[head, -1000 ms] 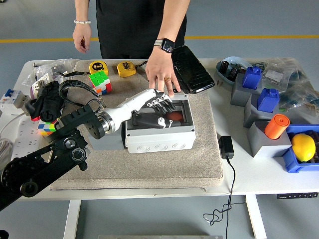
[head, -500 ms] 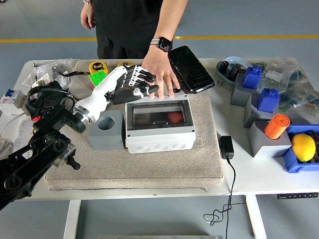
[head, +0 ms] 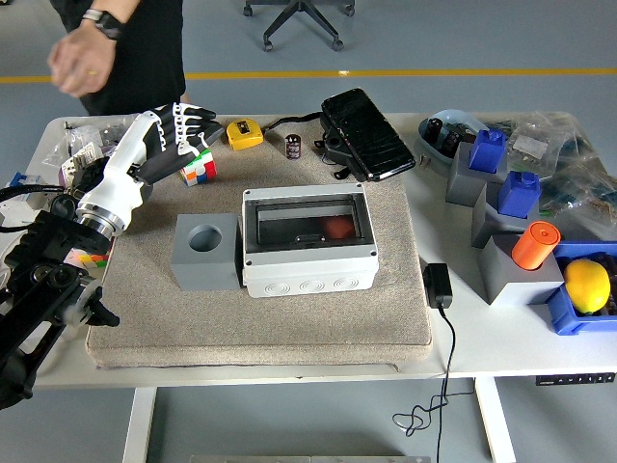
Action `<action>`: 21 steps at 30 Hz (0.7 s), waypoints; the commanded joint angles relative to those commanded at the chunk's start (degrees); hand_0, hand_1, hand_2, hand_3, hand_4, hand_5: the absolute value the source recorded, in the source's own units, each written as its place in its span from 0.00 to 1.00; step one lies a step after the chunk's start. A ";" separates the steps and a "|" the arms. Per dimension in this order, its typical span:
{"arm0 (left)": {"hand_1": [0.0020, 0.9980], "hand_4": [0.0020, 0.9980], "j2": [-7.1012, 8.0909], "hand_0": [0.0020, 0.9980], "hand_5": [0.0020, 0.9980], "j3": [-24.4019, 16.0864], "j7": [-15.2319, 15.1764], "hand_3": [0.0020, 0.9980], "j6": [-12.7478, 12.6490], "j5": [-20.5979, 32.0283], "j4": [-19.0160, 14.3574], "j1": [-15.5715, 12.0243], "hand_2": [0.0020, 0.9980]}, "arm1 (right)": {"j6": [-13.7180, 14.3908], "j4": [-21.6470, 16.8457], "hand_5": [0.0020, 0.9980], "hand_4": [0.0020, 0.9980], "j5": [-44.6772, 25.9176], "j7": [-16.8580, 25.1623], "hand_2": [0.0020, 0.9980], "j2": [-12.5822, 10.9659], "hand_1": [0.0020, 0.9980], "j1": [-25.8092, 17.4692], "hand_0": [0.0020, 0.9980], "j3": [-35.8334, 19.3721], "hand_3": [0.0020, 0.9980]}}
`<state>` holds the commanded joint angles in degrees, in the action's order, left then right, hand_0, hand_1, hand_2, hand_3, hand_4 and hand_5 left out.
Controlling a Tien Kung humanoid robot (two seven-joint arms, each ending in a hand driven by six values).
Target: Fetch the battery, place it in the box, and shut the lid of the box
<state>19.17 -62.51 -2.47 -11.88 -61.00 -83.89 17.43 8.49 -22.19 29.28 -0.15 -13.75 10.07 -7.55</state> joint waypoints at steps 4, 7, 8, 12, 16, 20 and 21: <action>0.72 1.00 -0.41 0.70 0.61 -0.37 -0.13 0.65 0.10 0.27 -0.02 -2.12 0.69 | 0.17 0.38 0.53 0.99 -0.60 -0.09 0.64 0.52 0.67 -0.48 0.68 0.76 0.55; 0.72 1.00 -0.37 0.70 0.61 -0.11 -0.29 0.65 0.03 0.63 -0.04 -2.88 0.69 | 0.14 0.11 0.53 0.99 -0.15 -0.23 0.64 0.65 0.67 -0.95 0.68 0.78 0.55; 0.72 1.00 -0.33 0.70 0.61 -0.08 -0.36 0.66 0.00 0.68 -0.05 -3.00 0.69 | 0.10 0.16 0.54 0.99 -0.24 -0.32 0.64 0.71 0.66 -1.00 0.67 0.99 0.55; 0.72 1.00 -0.26 0.70 0.61 -0.74 -0.82 0.66 -0.23 1.12 -0.10 -3.40 0.69 | 0.11 0.47 0.54 0.99 -0.68 -0.80 0.64 1.03 0.66 -1.25 0.67 1.75 0.55; 0.72 1.00 -0.13 0.70 0.63 -2.00 -0.93 0.66 -0.37 1.64 -0.20 -3.47 0.69 | 0.37 0.47 0.55 0.99 -1.01 -1.13 0.63 1.12 0.65 -1.05 0.67 2.08 0.56; 0.72 1.00 0.32 0.70 0.61 -2.57 -0.97 0.65 -0.40 1.76 -0.69 -3.48 0.69 | 0.48 0.34 0.53 0.98 -0.79 -1.24 0.63 1.02 0.64 -0.93 0.66 1.66 0.56; 0.72 1.00 0.41 0.70 0.61 -2.50 -0.86 0.65 -0.35 1.76 -0.98 -3.93 0.69 | 0.44 0.29 0.53 0.98 -0.79 -1.32 0.63 0.95 0.64 -1.39 0.66 1.42 0.56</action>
<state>19.59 -65.00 -3.33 -12.22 -59.24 -84.87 13.50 8.93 -21.91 28.48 -1.47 -12.80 8.68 -6.14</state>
